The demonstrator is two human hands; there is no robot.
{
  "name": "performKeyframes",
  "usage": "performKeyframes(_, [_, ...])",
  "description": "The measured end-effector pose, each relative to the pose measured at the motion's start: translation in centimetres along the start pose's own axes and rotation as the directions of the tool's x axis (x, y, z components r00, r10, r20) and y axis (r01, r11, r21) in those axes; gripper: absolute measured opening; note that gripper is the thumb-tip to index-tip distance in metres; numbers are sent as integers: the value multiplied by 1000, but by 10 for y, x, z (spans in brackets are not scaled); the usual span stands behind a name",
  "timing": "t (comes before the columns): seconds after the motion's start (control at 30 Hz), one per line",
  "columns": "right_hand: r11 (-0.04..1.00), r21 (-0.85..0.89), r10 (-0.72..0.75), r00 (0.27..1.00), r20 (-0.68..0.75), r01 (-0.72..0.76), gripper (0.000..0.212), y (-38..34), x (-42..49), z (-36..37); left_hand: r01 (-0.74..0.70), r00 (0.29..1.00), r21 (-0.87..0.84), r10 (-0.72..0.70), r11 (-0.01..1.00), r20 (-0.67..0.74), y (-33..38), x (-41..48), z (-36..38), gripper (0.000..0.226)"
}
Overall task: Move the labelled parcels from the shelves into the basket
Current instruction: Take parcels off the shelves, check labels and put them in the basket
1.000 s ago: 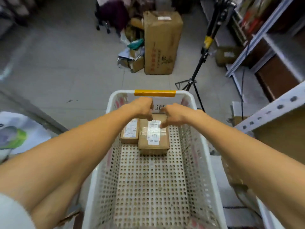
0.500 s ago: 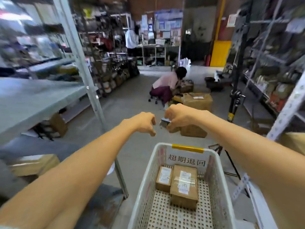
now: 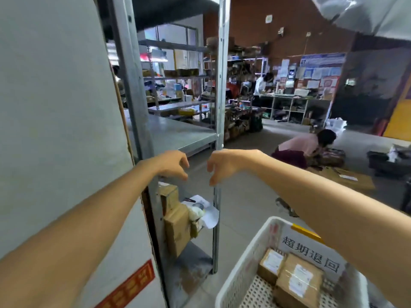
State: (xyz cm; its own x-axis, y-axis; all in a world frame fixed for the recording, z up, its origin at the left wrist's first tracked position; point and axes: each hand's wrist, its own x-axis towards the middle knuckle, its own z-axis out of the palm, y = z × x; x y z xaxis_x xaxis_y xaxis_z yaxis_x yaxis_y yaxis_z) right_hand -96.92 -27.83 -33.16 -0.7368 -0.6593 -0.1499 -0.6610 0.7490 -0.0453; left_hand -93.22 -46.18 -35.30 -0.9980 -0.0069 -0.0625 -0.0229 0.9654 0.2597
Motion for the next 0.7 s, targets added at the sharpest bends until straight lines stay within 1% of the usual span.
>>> performKeyframes(0.07, [997, -22, -69, 998, 4, 69, 52, -35, -7, -11, 57, 998, -26, -57, 998, -9, -13, -34, -10, 43])
performKeyframes(0.17, [986, -22, -166, 986, 34, 166, 48, -83, -7, -22, 125, 992, -36, -126, 991, -18, -32, -85, -24, 36])
performKeyframes(0.23, [969, 0, -248, 968, 29, 248, 42, -115, -5, -26, 210, 977, -33, -212, 977, -39, -48, -121, -33, 40])
performKeyframes(0.3, [944, -8, -331, 943, 32, 331, 46, -152, -5, -30, 321, 944, -38, -323, 946, -66, -68, -159, -42, 45])
performKeyframes(0.4, [890, -84, -445, 894, 56, 449, 55, -212, -9, -37, 462, 877, -66, -467, 884, -110, -96, -218, -55, 45])
performKeyframes(0.5, [812, -85, -577, 816, 37, 577, 54, -266, -15, -42, 579, 797, -111, -589, 808, -132, -110, -280, -63, 45])
performKeyframes(0.57, [752, -64, -655, 755, 45, 656, 54, -298, -22, -42, 664, 727, -115, -674, 739, -132, -113, -323, -65, 46])
performKeyframes(0.63, [667, -39, -742, 668, 60, 744, 54, -331, -36, -43, 733, 649, -135, -745, 667, -154, -116, -371, -66, 44])
performKeyframes(0.7, [561, -43, -824, 563, 71, 827, 55, -365, -55, -45, 791, 562, -192, -814, 581, -147, -114, -422, -61, 40])
